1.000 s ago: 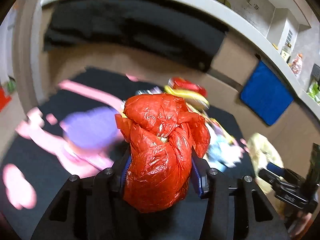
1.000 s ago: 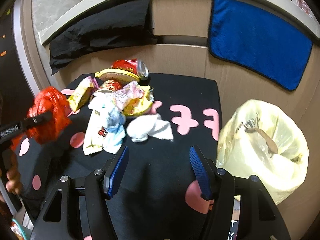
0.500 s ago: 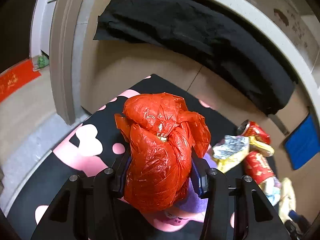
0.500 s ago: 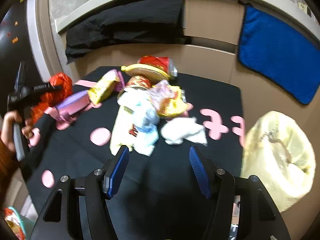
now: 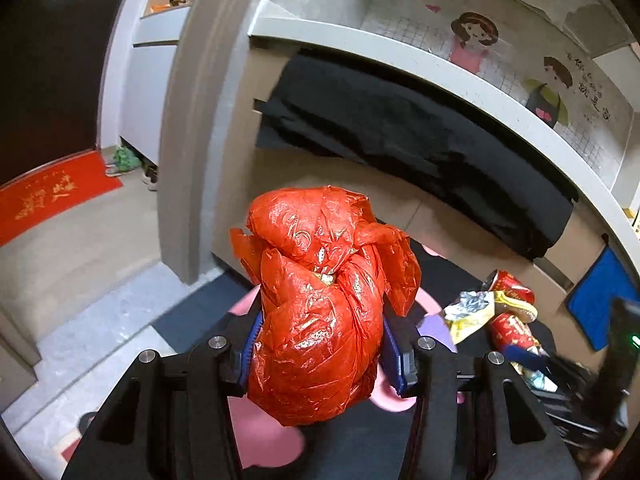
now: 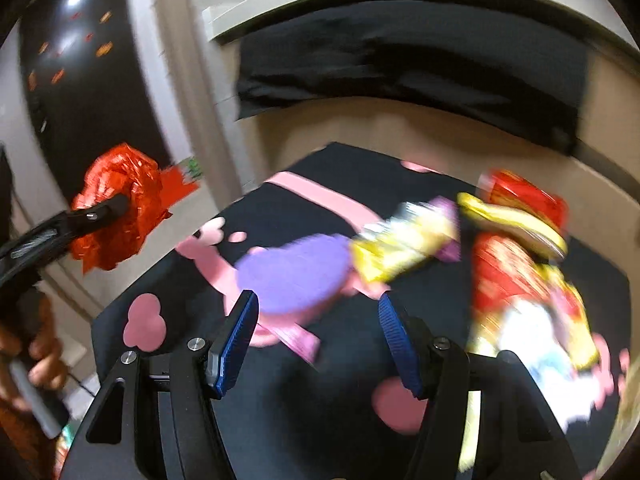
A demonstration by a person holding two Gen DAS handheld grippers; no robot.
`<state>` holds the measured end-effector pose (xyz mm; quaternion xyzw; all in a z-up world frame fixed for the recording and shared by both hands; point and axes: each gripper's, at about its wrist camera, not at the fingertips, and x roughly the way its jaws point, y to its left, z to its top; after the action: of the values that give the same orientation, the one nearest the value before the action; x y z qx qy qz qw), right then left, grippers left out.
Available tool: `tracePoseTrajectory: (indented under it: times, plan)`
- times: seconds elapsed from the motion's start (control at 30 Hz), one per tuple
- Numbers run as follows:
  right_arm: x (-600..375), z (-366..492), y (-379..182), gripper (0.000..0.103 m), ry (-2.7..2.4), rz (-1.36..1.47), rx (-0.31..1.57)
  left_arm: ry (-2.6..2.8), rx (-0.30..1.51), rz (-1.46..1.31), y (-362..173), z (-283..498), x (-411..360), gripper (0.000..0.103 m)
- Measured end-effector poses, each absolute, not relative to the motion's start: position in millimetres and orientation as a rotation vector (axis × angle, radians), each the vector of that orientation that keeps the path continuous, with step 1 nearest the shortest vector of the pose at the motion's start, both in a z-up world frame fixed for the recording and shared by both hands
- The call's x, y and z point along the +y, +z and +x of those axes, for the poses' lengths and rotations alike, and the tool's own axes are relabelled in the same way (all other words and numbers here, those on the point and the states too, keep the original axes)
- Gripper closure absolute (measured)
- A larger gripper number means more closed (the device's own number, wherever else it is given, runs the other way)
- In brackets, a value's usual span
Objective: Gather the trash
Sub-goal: 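Lift the red bag with the left tool while the right tool grasps the purple-pink sponge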
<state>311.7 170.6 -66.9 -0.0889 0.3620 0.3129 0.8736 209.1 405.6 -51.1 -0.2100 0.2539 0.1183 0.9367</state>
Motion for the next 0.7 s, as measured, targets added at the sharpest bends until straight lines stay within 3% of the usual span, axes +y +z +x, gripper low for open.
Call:
tracePoseTrajectory:
  times: [0.37, 0.53, 0.7]
  plan:
    - [261, 336, -102, 0.046, 0.560, -0.425, 0.699, 0.260, 0.559, -0.520, -73, 190, 430, 0.053]
    - [236, 336, -109, 0.046, 0.518, -0.422, 0.723, 0.246, 0.566, -0.545, -82, 187, 431, 0.053]
    - [191, 339, -110, 0.037, 0.445, -0.354, 0.745, 0.222, 0.586, -0.589, -92, 192, 429, 0.053]
